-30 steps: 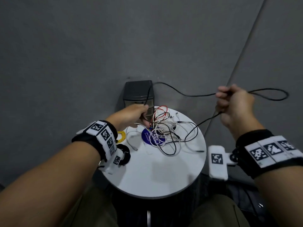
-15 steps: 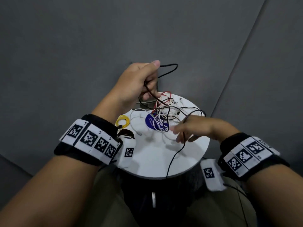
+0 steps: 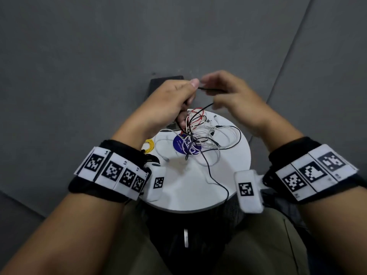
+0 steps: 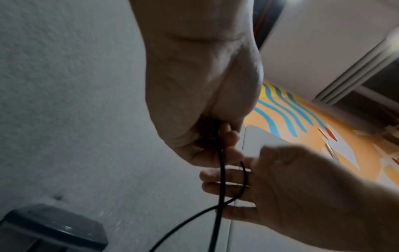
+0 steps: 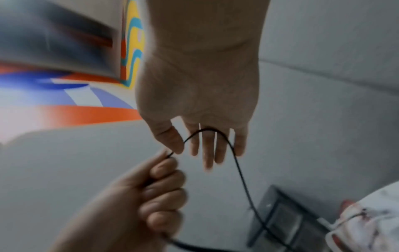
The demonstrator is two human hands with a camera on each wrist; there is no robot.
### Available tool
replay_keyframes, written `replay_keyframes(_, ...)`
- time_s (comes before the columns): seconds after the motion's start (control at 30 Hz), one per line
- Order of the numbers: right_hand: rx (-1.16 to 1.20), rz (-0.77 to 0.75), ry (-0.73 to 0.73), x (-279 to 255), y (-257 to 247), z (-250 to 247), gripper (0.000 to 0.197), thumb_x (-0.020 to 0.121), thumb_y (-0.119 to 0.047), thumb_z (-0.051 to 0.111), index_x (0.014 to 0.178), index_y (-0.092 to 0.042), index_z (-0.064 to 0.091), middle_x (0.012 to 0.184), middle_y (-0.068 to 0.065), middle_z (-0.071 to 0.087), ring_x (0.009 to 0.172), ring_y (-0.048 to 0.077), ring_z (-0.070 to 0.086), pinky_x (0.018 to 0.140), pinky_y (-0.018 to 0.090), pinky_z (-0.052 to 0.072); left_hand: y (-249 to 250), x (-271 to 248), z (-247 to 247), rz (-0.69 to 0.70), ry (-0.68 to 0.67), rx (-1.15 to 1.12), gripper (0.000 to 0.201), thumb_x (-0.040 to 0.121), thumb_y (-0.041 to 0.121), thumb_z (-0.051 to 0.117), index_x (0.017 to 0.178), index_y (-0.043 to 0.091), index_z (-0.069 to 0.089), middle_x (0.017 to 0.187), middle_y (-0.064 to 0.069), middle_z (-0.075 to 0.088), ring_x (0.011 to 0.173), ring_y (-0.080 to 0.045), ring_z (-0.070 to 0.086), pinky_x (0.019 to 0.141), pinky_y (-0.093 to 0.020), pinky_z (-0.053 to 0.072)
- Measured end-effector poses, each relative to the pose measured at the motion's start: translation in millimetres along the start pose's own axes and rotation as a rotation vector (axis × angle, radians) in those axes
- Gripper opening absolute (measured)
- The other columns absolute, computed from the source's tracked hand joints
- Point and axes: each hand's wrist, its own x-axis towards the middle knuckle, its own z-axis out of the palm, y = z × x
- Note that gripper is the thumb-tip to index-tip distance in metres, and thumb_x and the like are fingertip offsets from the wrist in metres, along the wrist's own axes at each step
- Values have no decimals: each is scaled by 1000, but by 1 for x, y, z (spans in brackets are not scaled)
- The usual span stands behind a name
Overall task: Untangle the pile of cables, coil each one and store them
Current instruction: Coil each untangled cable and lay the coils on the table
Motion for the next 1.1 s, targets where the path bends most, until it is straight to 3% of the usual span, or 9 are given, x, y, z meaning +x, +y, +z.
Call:
replay_keyframes(0.13, -90, -38, -80, 0, -13, 9, 24, 99, -23, 62, 88, -4, 71, 50, -9, 48, 48, 9, 40, 49, 23, 32, 3, 0, -9, 0, 42, -117, 40, 108, 35, 45, 73, 17, 45, 56, -5, 37, 45, -11, 23, 42, -22, 29)
replay_keyframes(0.37, -31, 35, 484, 8, 19, -28, 48, 105, -32, 47, 63, -13, 61, 39, -6, 35, 38, 11, 28, 46, 27, 23, -11, -14, -21, -19, -38, -187, 33, 109, 27, 43, 81, 13, 55, 61, 2, 22, 47, -9, 20, 44, -21, 22)
replay_keyframes(0.5, -140, 102, 477, 10, 29, -25, 22, 100, -24, 54, 100, -13, 72, 67, -1, 54, 52, 8, 51, 63, 32, 45, -14, -11, -15, -1, -25, -159, 29, 109, 22, 44, 85, 12, 57, 62, 0, 22, 48, -9, 19, 44, -21, 18)
replay_keyframes(0.57, -235, 81, 421, 10, 26, -17, 46, 90, -16, 65, 135, -21, 58, 106, -1, 58, 93, 8, 60, 88, 31, 48, -14, -5, -8, 14, -14, -169, 27, 109, 21, 45, 87, 10, 58, 63, -2, 20, 50, -11, 17, 43, -21, 17)
replay_keyframes(0.67, -305, -80, 228, 11, 14, -1, 58, 76, -28, 64, 133, -28, 57, 121, 0, 59, 115, 15, 59, 104, 33, 46, -11, 5, 2, 41, -21, -153, 27, 108, 20, 46, 88, 9, 60, 63, -1, 20, 52, -12, 16, 46, -26, 14)
replay_keyframes(0.77, -53, -66, 56, 12, 8, 14, 12, 85, -23, 63, 93, -17, 71, 73, -4, 61, 65, 16, 56, 68, 36, 47, -10, 13, 3, 48, 7, -143, 31, 108, 23, 48, 81, 14, 59, 61, 2, 23, 51, -11, 18, 50, -31, 13)
replay_keyframes(0.83, 107, -48, 75, 10, 4, 12, 15, 86, -22, 63, 80, -11, 72, 61, -4, 51, 53, 7, 36, 54, 28, 30, -13, 13, 0, 35, 30, -150, 32, 107, 24, 50, 79, 14, 60, 60, 3, 26, 51, -10, 20, 50, -31, 14)
replay_keyframes(0.9, 265, -58, 109, 9, -2, 2, 19, 88, -24, 62, 78, -9, 69, 54, -8, 44, 49, 6, 27, 53, 27, 18, -14, 9, -2, 13, 37, -186, 33, 107, 25, 49, 78, 12, 57, 58, 5, 27, 49, -9, 21, 48, -28, 17)
replay_keyframes(1.1, 399, -134, 446, 12, -7, -15, 30, 99, -22, 61, 69, -18, 58, 59, -8, 50, 44, 5, 27, 48, 22, 26, -22, -5, -1, -17, 7, -259, 38, 108, 28, 45, 74, 12, 50, 59, 1, 21, 47, -9, 18, 45, -23, 17)
